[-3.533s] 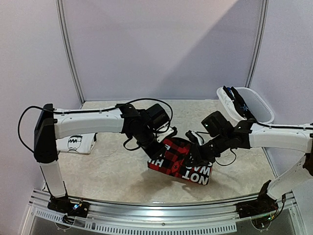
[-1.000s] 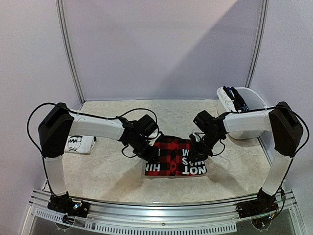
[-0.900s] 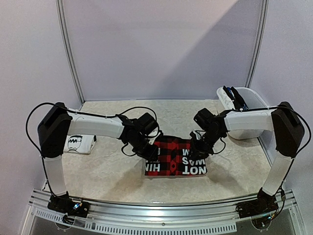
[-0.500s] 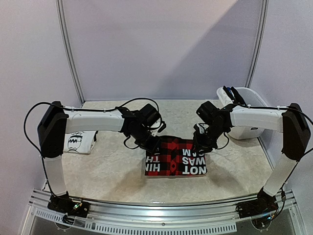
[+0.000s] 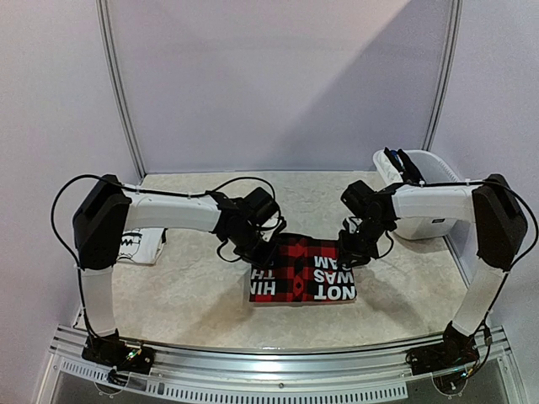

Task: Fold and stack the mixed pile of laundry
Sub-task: Smooth out the square-folded shirt at the center of the board.

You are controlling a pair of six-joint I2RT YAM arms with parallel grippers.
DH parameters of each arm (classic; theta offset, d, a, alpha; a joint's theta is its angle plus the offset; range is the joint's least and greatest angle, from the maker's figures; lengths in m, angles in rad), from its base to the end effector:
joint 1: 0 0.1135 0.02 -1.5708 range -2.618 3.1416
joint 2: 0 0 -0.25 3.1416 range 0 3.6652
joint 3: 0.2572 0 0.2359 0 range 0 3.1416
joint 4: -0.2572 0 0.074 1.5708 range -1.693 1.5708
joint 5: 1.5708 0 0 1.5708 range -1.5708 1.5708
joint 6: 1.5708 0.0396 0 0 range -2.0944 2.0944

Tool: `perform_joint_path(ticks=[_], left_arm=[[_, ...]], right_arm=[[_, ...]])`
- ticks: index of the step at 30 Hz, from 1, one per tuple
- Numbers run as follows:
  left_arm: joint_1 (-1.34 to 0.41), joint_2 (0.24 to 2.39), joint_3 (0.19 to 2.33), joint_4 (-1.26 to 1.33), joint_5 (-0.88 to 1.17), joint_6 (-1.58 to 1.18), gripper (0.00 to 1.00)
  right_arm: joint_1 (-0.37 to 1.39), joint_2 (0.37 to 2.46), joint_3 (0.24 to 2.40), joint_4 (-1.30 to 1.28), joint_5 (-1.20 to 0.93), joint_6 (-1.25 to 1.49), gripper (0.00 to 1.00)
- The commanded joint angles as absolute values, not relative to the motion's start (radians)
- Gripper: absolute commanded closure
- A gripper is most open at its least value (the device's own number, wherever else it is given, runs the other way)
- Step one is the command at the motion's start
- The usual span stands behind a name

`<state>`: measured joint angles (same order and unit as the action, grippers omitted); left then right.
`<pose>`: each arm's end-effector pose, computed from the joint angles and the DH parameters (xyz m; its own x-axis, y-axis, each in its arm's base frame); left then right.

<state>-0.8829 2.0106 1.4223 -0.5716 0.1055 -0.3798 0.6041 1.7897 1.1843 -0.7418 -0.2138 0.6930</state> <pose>0.2474 -0.3077 0.1591 -0.8353 0.4358 -0.3352 0.5226 0.8188 -0.2378 0.2594 0.1893 0.1672 -0.9968 0.0706 -0.0384 0.0559 0.9520 0.3008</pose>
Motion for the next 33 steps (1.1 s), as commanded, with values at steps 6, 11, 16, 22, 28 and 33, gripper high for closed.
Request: perform_joint_path(ticks=[6,11,16,22,28,33], left_arm=[[-0.868,1.965,1.275,-0.534,0.115,-0.484,0.69],[-0.868,1.887,1.278,-0.595,0.077,-0.544,0.69],[-0.87,1.817,1.324,-0.664,0.029,-0.582,0.68],[-0.873,1.763,1.387,-0.737,-0.031,-0.591,0.66],[-0.893,1.747,1.436,-0.761,-0.023,-0.58,0.66],[-0.941,1.798,1.497,-0.766,-0.008,-0.583,0.66]], right_arm=[[0.587,1.919,1.281,-0.748,-0.203,0.636,0.71],[0.586,1.938,1.409,-0.828,-0.195,0.585,0.7],[0.586,1.871,1.497,-0.89,-0.222,0.554,0.66],[0.594,1.712,1.423,-0.903,-0.251,0.571,0.55],[0.634,1.512,1.222,-0.828,-0.304,0.668,0.48],[0.708,1.438,1.108,-0.759,-0.33,0.757,0.48]])
